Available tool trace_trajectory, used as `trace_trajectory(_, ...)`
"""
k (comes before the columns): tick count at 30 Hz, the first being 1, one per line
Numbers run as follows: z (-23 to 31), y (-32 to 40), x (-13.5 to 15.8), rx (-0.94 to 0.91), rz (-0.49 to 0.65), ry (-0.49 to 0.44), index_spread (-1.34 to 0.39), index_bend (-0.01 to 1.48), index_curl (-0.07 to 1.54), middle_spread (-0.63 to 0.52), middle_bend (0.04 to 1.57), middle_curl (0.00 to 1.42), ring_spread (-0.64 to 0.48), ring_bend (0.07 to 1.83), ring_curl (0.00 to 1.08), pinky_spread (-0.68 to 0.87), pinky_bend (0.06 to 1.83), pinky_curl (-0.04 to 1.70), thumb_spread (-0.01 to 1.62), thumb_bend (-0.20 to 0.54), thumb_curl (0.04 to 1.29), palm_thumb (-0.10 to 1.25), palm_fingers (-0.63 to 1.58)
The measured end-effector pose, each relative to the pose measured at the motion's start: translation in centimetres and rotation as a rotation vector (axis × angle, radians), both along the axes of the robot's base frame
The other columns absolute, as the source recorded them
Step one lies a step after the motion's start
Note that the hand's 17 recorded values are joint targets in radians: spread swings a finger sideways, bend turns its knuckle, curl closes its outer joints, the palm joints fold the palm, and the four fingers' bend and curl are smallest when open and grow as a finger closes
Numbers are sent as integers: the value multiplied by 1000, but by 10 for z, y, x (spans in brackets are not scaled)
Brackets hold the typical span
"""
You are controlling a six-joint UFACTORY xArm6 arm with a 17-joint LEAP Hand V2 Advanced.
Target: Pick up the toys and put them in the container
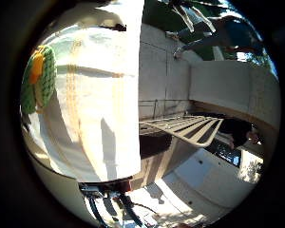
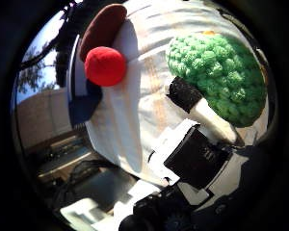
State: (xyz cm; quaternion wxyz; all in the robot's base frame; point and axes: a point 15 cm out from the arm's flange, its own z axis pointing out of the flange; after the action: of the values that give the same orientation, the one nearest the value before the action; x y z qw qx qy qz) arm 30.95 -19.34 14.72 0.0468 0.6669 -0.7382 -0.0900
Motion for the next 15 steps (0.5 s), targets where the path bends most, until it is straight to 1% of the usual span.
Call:
trace_trajectory(2, -5, 1, -2, 3, 4, 21, -129, 114, 223, -70, 366, 423, 182, 770, 430, 445, 835, 213, 1120, -22, 326, 608, 684)
trace_trajectory(4, -5, 4, -2, 6, 11, 25, -169, 86, 196, -84, 469, 466, 162, 870, 464, 435, 925, 242, 1118, -20, 329, 619, 880)
trace_trajectory(6, -2, 7, -2, 8, 19, 30, -220, 84, 160, -106, 578, 516, 137, 983, 499, 419, 1013, 271, 1117, -15, 339, 642, 1026)
trace_trajectory(7, -2, 9, -4, 13, 21, 38, -220, 84, 160, -106, 578, 516, 137, 983, 499, 419, 1013, 271, 1117, -15, 339, 642, 1026)
trace_trajectory(9, 7, 15, -10, 21, 23, 48, -254, 111, 139, -123, 662, 559, 112, 1079, 535, 407, 1049, 289, 1114, -8, 348, 669, 1100)
trace_trajectory(10, 13, 16, -11, 20, 22, 43, -272, 160, 141, -133, 718, 588, 91, 1104, 553, 398, 1121, 321, 1115, 19, 365, 726, 1200)
trace_trajectory(11, 24, 17, -12, 15, 20, 30, -293, 184, 144, -140, 748, 607, 80, 1128, 572, 387, 1160, 338, 1114, 17, 369, 737, 1206)
trace_trajectory(13, 43, 21, -16, 9, 19, 14, -363, 283, 155, -164, 866, 684, 33, 1189, 631, 343, 1289, 403, 1114, 32, 399, 818, 1212)
trace_trajectory(15, 59, 32, -22, 12, 27, 15, -415, 354, 162, -177, 926, 729, 6, 1233, 661, 311, 1353, 441, 1119, 41, 421, 870, 1193)
